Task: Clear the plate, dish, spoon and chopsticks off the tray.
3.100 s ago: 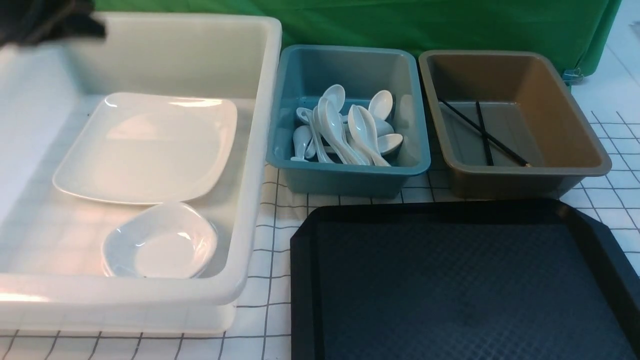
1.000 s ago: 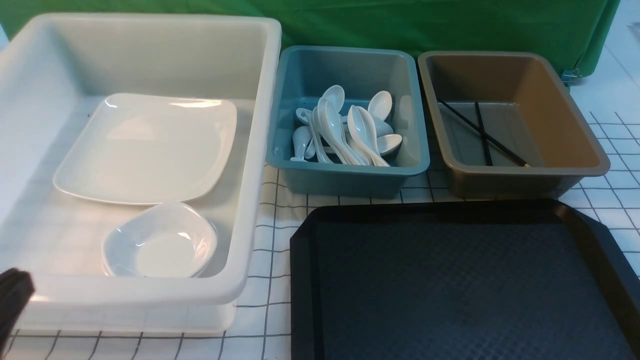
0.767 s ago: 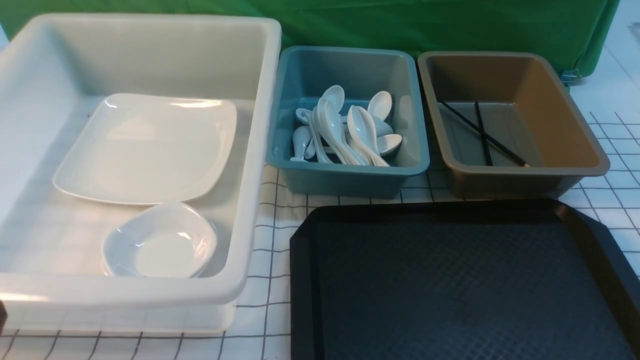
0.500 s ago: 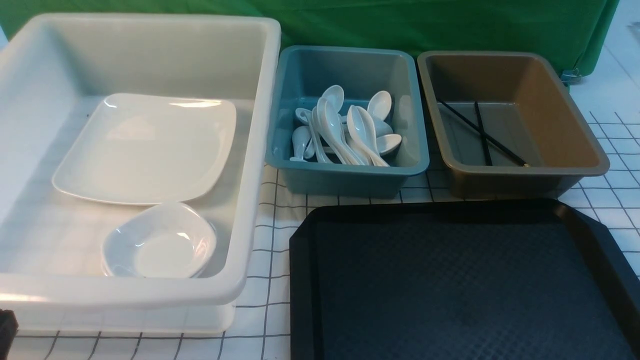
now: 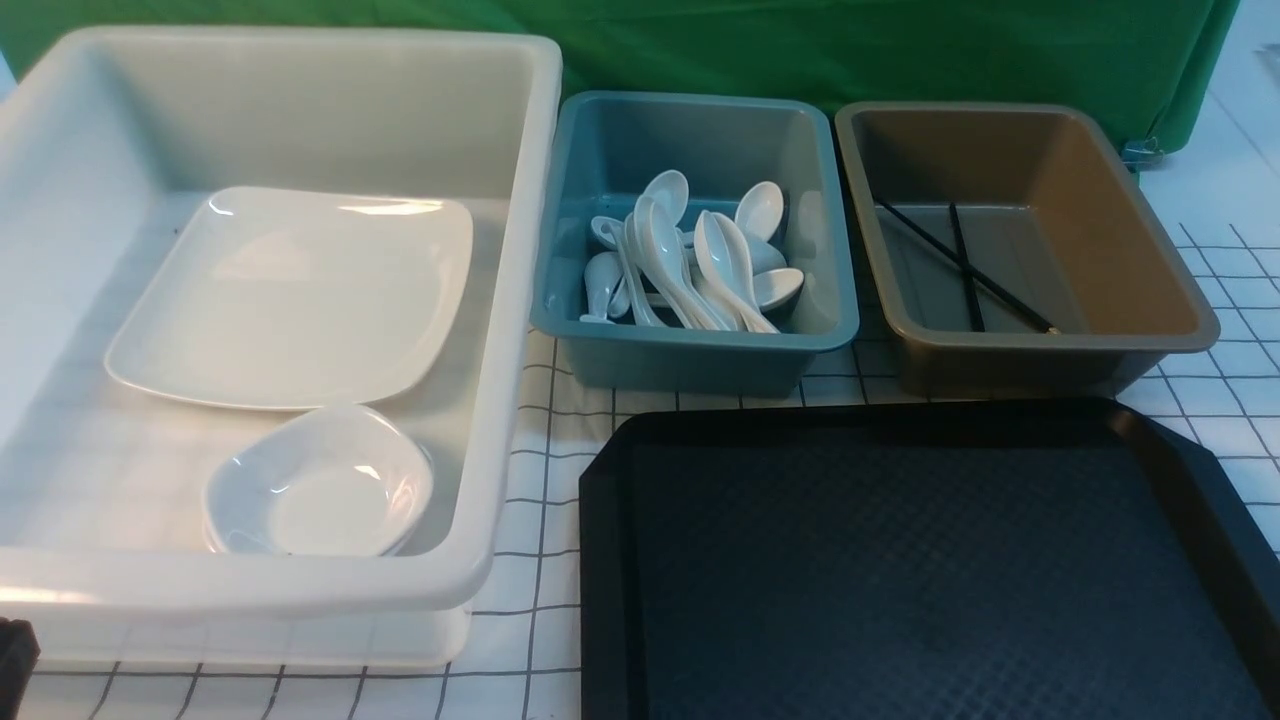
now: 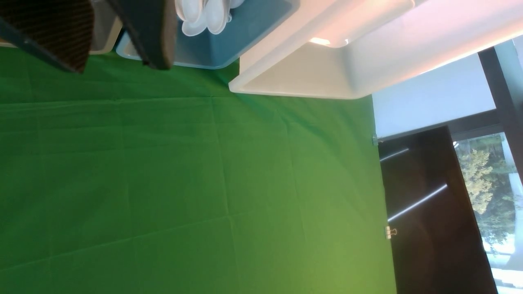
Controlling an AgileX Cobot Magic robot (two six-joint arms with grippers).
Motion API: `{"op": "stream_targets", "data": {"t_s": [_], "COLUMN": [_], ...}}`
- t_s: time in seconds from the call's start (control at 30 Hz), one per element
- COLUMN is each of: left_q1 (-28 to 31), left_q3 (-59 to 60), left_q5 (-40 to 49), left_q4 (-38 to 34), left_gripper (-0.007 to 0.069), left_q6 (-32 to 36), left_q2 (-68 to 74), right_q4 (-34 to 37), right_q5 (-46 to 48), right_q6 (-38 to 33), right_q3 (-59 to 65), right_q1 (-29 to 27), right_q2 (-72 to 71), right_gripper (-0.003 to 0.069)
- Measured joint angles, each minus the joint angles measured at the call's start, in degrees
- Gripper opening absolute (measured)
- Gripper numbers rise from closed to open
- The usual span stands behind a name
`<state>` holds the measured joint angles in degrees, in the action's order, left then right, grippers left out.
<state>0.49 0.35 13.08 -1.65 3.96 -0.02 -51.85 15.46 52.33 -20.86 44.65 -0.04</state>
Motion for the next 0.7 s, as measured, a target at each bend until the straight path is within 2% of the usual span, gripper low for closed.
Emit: {"op": "stream_targets", "data": {"t_s": [0.47, 0.57, 0.7], "left_q1": [0.0, 0.0, 0.0], "left_q3": [0.0, 0.0, 0.0], "left_q5": [0.0, 0.0, -0.05], "left_q4": [0.0, 0.0, 0.0], "left_gripper": [0.0004, 0.0004, 0.0004], "left_q6": [0.0, 0.0, 0.0], "left_q2": [0.0, 0.0, 0.0], "right_q4": [1.14, 10.95, 32.02], "right_q5": [-0.78, -5.87, -13.74], "right_q6": [-0.48, -13.31, -37.99], "right_q3": [0.0, 0.1, 0.1], "right_q1": [0.0, 0.0, 0.0], "right_q2": [0.0, 0.61, 2.1], "right_gripper": [0.0239, 0.0239, 0.0239]}}
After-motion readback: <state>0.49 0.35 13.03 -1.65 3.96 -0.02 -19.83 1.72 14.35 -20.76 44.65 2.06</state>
